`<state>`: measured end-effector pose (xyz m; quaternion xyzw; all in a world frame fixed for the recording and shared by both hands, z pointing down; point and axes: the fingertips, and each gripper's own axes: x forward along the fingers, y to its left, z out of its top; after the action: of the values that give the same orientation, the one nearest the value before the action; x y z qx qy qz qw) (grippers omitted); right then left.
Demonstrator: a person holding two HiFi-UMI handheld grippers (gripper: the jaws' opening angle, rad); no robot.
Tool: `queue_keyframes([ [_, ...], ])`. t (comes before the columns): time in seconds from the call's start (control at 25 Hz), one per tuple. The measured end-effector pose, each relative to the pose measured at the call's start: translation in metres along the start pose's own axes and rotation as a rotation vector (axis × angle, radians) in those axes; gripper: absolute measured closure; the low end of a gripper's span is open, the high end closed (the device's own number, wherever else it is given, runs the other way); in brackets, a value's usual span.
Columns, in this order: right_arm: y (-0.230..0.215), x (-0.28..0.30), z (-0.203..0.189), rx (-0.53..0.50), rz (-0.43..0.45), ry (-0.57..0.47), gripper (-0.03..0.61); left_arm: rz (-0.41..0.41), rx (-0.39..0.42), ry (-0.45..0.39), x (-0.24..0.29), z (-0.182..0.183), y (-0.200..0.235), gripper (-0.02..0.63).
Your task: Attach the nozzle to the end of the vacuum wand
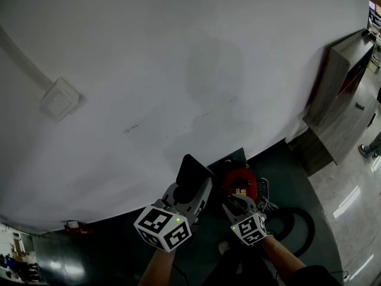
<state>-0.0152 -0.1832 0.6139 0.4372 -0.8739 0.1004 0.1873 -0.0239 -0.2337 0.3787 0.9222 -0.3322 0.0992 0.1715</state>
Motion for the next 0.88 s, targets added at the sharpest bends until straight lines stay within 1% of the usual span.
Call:
queue_keyframes([
  [0.12, 0.007, -0.003, -0.001, -0.009, 0.015, -0.006, 0.427, -0.029, -0.091, -0.006, 0.001, -0.002, 0.012, 0.529],
  [0.2, 0.01, -0.004, -0.002, -0.01, 0.017, -0.01, 0.428, -0.041, -0.135, -0.012, 0.002, -0.003, 0.019, 0.53],
  [0.36, 0.002, -0.005, -0.002, 0.012, -0.003, -0.009, 0.428, -0.029, -0.162, -0.043, -0.005, -0.006, 0.021, 0.531],
  [0.44, -0.004, -0.004, -0.001, 0.013, -0.006, -0.004, 0.428, -0.015, -0.135, -0.056, -0.011, -0.007, 0.016, 0.531],
  [0.6, -0.009, -0.002, -0.001, 0.013, -0.02, 0.008, 0.428, 0.003, 0.003, -0.029, -0.012, -0.007, -0.006, 0.531],
  [0.68, -0.01, -0.001, 0.0, 0.004, -0.019, 0.016, 0.428, 0.01, 0.054, -0.015, -0.012, -0.008, -0.014, 0.531],
  [0.72, -0.01, -0.001, 0.0, -0.004, -0.016, 0.019, 0.428, 0.01, 0.058, -0.011, -0.011, -0.009, -0.014, 0.531],
  [0.8, -0.006, -0.002, -0.001, -0.02, -0.005, 0.025, 0.428, 0.002, 0.036, 0.002, -0.008, -0.007, -0.009, 0.531],
  [0.88, 0.002, -0.001, -0.002, -0.041, 0.015, 0.031, 0.428, -0.009, 0.027, 0.035, -0.003, -0.007, -0.005, 0.531],
])
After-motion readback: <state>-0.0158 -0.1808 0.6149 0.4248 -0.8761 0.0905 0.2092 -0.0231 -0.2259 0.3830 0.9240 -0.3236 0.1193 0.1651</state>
